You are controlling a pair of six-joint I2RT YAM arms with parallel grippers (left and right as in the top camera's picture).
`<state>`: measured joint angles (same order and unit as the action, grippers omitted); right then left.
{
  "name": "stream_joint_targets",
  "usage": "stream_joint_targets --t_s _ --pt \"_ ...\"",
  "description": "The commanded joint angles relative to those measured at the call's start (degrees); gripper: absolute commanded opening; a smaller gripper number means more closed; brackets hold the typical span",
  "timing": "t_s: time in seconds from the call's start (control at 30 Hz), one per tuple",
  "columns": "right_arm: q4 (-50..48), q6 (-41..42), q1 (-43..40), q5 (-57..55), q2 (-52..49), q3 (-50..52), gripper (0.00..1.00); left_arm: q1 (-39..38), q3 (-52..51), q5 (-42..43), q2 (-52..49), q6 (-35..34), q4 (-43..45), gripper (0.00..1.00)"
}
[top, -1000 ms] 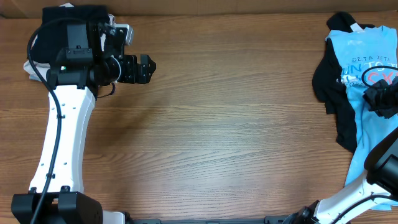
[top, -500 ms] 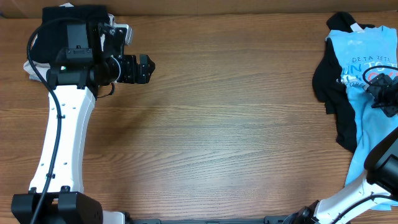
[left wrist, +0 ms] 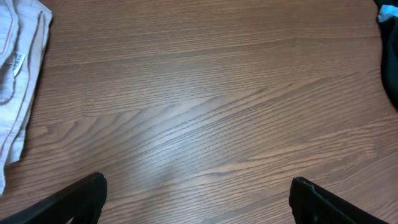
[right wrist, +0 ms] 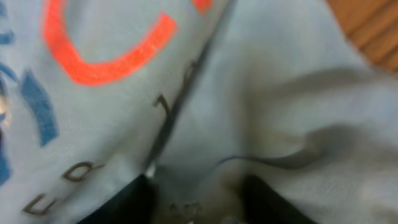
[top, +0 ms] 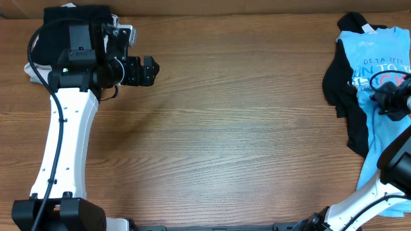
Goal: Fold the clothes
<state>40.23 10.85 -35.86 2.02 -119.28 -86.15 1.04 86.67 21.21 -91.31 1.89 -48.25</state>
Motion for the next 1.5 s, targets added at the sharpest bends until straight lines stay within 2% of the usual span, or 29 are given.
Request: stream_joint_targets --t_s 0.0,0.07,0.2,0.27,0.5,0.6,0.67,0.77,0.93,1.03,1.33,1.37,1.47 --pt "-0.04 -0.68 0.11 1.11 -0.2 0.15 0.33 -0.33 1.62 -0.94 0.66 0.33 0.31 0.96" --pt "0.13 -0.39 0.09 1.14 0.07 0.13 0.22 -0.33 1.62 -0.94 0.66 0.33 0.5 0.96" --pt "3.63 -0.37 0.04 1.81 1.46 -2.8 0.1 -0.31 1.62 -1.14 0.66 0.31 0.96 0.96" --pt "6.4 -0.2 0.04 2.6 2.89 -5.7 0.09 -0.33 1.62 -1.18 0.66 0.31 1.4 0.95" --pt "19.71 -0.24 0.04 6.32 9.16 -20.87 0.09 -0.31 1.68 -1.16 0.74 0.31 2.93 1.0" --pt "28.74 -0.57 0.17 9.38 12.07 -31.34 0.06 -0.2 2.43 -1.33 1.07 1.42 3.93 1.0" --pt "37.29 -2.38 1.49 14.62 13.94 -41.88 0.05 1.14 6.23 -1.31 1.11 1.77 3.63 1.0" --pt "43.34 -2.62 4.02 16.28 14.97 -49.77 0.05 3.15 10.93 -1.29 1.11 0.59 1.95 1.0" --pt "51.19 -3.87 13.18 19.39 16.44 -61.05 0.05 6.67 18.27 -1.31 1.11 0.48 -1.99 1.0" --pt "53.51 -3.87 23.47 19.52 17.49 -66.45 0.05 9.2 20.9 -1.31 1.11 0.5 -4.28 1.0" --pt "54.07 -3.37 49.68 18.71 19.78 -69.92 0.11 15.06 21.18 -1.33 1.11 0.74 -9.05 1.0" --pt "54.29 -3.34 51.21 17.97 19.82 -69.92 0.14 15.61 21.18 -1.33 1.11 0.74 -9.4 1.0" --pt "55.43 -0.37 53.79 13.31 19.61 -69.57 0.15 16.94 21.18 -1.33 1.11 0.96 -10.32 1.0"
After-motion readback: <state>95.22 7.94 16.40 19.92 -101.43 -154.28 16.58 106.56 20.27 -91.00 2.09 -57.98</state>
